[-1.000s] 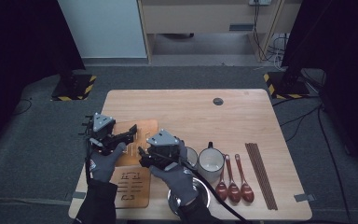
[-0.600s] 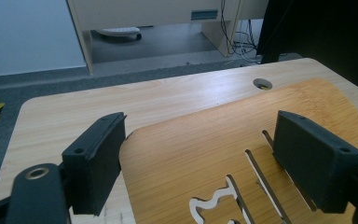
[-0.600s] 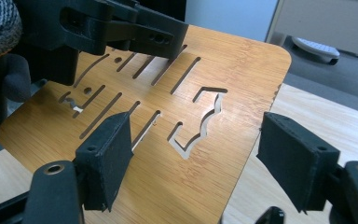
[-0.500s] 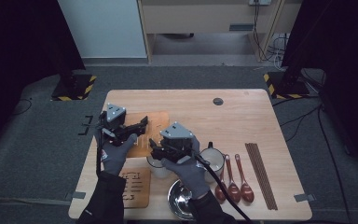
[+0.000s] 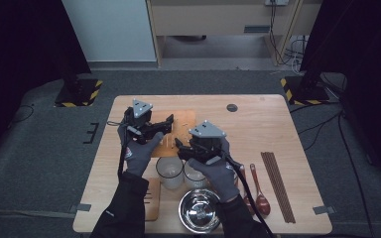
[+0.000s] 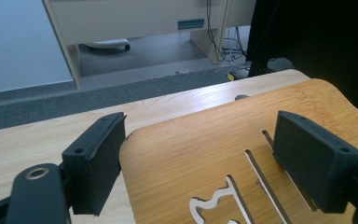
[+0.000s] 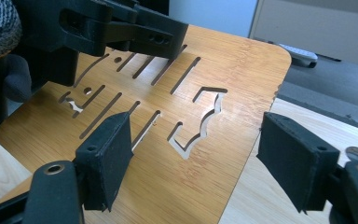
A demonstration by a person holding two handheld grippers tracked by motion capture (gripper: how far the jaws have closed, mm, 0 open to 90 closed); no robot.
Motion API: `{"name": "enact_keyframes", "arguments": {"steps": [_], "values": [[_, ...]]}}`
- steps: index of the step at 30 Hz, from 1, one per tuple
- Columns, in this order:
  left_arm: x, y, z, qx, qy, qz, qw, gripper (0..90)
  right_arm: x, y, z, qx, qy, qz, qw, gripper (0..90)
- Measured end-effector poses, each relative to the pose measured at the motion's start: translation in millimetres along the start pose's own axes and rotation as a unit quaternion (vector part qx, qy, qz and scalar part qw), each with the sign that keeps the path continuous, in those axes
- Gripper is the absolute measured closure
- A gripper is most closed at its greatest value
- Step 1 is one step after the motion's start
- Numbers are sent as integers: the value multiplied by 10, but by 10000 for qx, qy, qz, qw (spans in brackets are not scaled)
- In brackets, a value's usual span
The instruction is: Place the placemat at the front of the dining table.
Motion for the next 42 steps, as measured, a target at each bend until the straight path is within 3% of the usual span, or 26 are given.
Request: {"name": "enact_keyframes", "arguments": {"steps": [16,36,42], "values": [[-283,151,443,61,-150,106,9998,171,-459,-68,33,36,-209,49,9998,258],[-407,246,836,43,-132,263,9996,171,-848,-145,181,-20,-279,66,9996,258],[-419,231,954,70,-194,209,9996,171,-949,-185,243,12,-318,59,9995,258]]}}
Point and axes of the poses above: each handheld gripper's, and its own axes: z roughly forward along the jaws, y roughly out of its top, x roughly to its left, the point moved 8 cm from there along z, roughly forward along the jaws, and after that the axes turned 5 degrees about -z, right-handed, at the moved point
